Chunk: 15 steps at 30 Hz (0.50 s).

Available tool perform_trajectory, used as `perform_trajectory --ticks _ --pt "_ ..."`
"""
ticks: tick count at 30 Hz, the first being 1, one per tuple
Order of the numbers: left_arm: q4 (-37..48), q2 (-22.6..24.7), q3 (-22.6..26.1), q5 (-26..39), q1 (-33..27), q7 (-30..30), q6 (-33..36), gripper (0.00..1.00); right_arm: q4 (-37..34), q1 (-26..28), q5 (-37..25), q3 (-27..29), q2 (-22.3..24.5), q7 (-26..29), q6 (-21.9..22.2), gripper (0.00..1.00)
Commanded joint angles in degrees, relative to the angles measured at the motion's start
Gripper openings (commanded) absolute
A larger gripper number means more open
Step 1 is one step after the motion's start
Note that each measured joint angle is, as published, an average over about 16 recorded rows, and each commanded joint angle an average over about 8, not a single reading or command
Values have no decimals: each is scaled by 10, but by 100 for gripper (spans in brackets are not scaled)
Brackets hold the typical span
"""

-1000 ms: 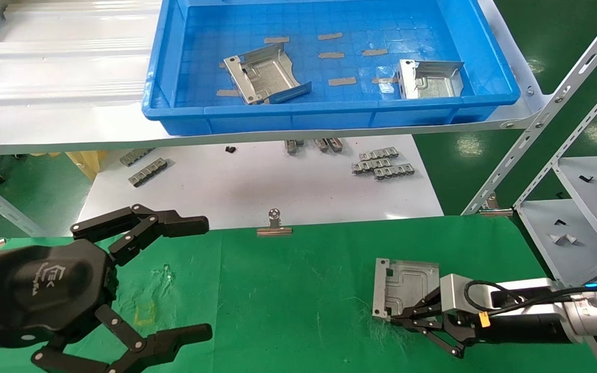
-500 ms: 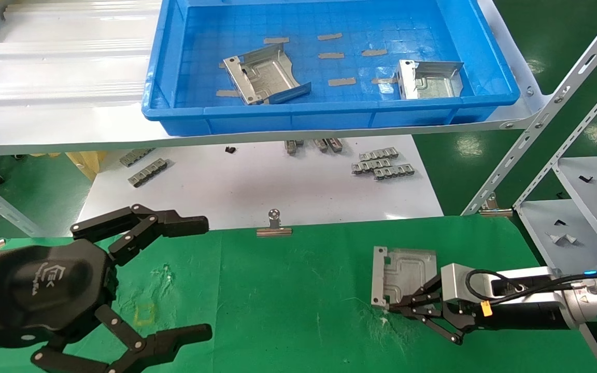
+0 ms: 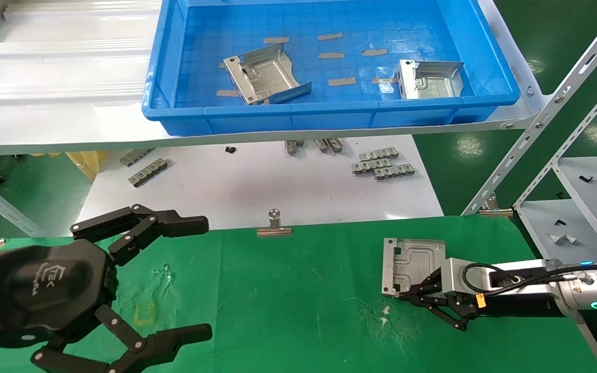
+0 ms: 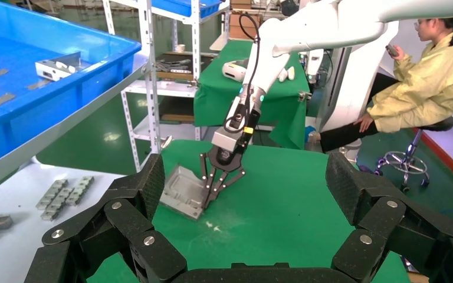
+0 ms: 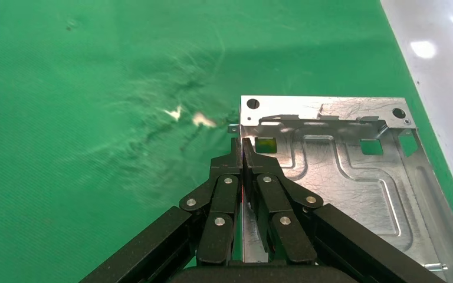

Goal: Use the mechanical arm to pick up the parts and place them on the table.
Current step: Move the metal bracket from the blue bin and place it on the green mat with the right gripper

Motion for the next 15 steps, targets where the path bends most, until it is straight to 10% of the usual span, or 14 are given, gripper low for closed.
perform_trajectory --ticks 1,5,12,15 --pt "0 0 0 0 0 0 0 100 -7 1 0 0 -5 -1 -4 0" --pt "0 0 0 0 0 0 0 100 -17 -1 3 1 -9 0 -19 6" --pt "0 0 0 0 0 0 0 100 -31 -8 2 0 -15 -5 -28 90" --pt "0 0 0 0 0 0 0 100 -35 -7 0 -1 -17 -10 -26 100"
